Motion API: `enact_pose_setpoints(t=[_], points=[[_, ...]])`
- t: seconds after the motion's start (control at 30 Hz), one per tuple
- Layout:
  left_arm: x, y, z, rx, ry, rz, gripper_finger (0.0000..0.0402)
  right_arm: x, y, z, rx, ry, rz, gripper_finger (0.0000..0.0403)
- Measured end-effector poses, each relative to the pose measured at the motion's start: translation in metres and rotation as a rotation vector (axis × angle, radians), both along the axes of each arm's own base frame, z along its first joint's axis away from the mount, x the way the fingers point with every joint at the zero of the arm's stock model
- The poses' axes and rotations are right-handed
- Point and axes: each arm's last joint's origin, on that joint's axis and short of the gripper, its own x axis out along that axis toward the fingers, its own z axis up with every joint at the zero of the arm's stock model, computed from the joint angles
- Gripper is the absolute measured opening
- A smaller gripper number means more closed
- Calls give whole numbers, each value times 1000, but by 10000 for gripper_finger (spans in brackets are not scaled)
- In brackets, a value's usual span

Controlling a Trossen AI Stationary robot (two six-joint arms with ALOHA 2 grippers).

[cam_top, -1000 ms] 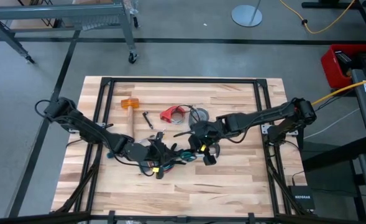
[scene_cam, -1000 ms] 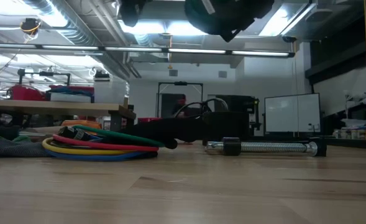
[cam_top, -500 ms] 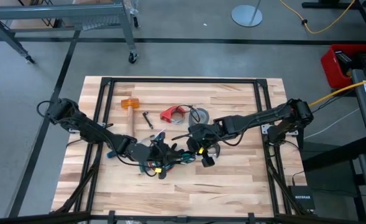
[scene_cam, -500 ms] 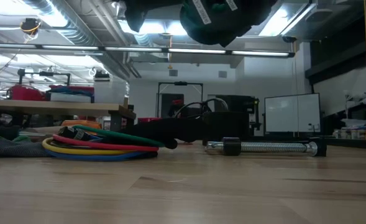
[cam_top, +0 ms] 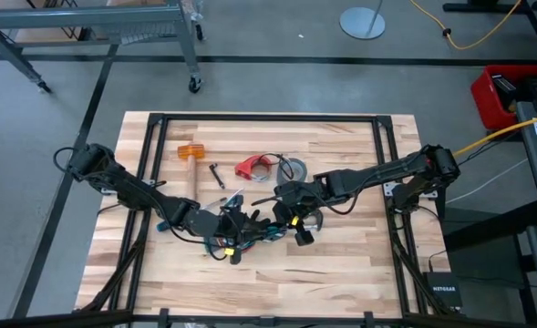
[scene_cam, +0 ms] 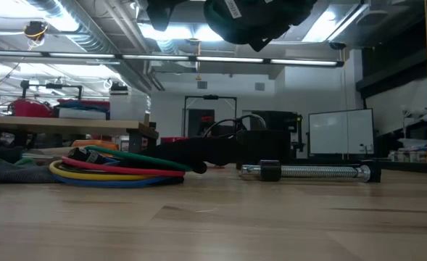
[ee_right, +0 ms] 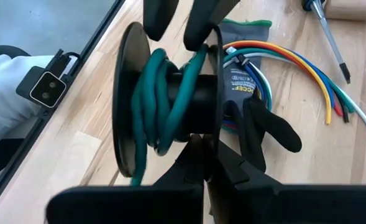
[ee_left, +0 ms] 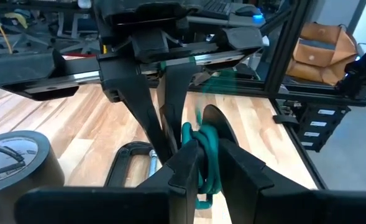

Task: Coil cords
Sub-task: Coil the blue wire onto the spool

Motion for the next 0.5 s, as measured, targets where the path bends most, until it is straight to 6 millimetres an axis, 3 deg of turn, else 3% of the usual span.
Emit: enact_pose_setpoints(t=[0.5], points=[[0, 0, -1, 86, 13, -17, 56, -2, -1, -1, -31, 24, -25, 2]])
